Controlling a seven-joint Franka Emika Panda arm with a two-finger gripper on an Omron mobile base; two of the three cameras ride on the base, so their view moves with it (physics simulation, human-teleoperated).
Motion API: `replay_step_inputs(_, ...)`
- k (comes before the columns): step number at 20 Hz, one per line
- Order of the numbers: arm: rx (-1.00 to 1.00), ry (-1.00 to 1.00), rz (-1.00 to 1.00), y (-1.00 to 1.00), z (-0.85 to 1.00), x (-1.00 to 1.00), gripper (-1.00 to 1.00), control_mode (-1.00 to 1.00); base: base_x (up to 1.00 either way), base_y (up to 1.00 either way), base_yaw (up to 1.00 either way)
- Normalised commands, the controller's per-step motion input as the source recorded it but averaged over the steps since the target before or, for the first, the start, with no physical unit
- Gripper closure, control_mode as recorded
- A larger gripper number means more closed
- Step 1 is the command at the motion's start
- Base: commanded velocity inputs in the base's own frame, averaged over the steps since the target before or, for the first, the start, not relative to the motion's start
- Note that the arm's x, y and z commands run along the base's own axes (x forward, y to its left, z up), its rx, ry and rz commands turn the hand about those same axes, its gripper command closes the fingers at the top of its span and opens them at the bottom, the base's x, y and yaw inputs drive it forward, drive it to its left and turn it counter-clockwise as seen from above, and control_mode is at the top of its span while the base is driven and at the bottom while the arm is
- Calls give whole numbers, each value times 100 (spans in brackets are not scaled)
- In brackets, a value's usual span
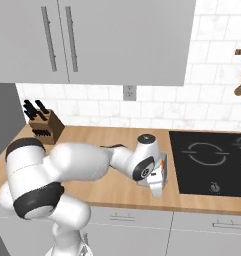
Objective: Take the meat container that has the shrimp and place it on the second highest rack of the freezer. Then take the vegetable container that has the squash and carrot and place it on the highest rack of the freezer.
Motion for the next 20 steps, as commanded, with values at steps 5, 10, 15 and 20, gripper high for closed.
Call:
replay_step_inputs(5,0,0,0,1,78,-60,100,-100,0,0,0)
replay_step_inputs(10,-1,-5,0,19,33,-65,100,-100,0,0,0)
replay_step_inputs(15,-1,-13,-1,46,34,-52,100,-100,0,0,0)
replay_step_inputs(20,0,-1,-6,46,93,0,100,-100,0,0,0)
